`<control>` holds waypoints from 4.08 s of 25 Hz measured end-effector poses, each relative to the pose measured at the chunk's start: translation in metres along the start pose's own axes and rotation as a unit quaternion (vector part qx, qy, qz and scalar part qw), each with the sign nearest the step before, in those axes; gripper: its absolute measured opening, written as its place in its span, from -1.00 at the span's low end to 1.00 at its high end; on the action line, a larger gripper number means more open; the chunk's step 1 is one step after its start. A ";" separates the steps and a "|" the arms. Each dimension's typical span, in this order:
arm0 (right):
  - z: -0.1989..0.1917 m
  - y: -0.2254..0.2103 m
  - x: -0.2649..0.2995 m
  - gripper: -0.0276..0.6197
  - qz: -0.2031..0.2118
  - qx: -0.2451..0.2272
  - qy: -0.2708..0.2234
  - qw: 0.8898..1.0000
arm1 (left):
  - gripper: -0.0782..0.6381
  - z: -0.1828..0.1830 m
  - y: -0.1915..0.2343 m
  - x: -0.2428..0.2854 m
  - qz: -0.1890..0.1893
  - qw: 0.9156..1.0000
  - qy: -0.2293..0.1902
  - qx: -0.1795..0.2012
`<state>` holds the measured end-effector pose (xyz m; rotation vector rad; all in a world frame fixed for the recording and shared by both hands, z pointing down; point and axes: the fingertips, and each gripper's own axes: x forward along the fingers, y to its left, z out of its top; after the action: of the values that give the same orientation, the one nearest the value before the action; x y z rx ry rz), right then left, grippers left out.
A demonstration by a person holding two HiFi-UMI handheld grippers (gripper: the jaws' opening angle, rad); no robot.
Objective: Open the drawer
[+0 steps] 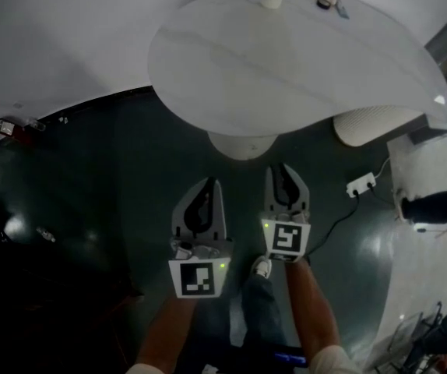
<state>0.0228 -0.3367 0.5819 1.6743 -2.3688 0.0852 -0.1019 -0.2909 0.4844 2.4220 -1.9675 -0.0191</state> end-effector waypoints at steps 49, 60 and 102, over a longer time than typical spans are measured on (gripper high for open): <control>-0.136 -0.003 0.058 -0.58 -0.031 0.007 0.057 0.998 | -0.79 -0.101 -0.003 0.007 -0.004 1.000 0.023 0.003; -0.155 0.008 -0.020 -0.58 -0.032 0.010 0.073 0.997 | -0.79 -0.081 -0.026 -0.024 -0.004 1.000 0.016 0.000; 0.087 -0.015 -0.137 -0.47 0.003 0.008 -0.052 0.999 | -0.79 0.074 -0.043 -0.040 -0.014 1.000 0.015 0.016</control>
<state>0.0658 -0.2311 0.4647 1.7185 -2.4552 0.0187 -0.0693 -0.2437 0.4095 2.4540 -1.9359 0.0472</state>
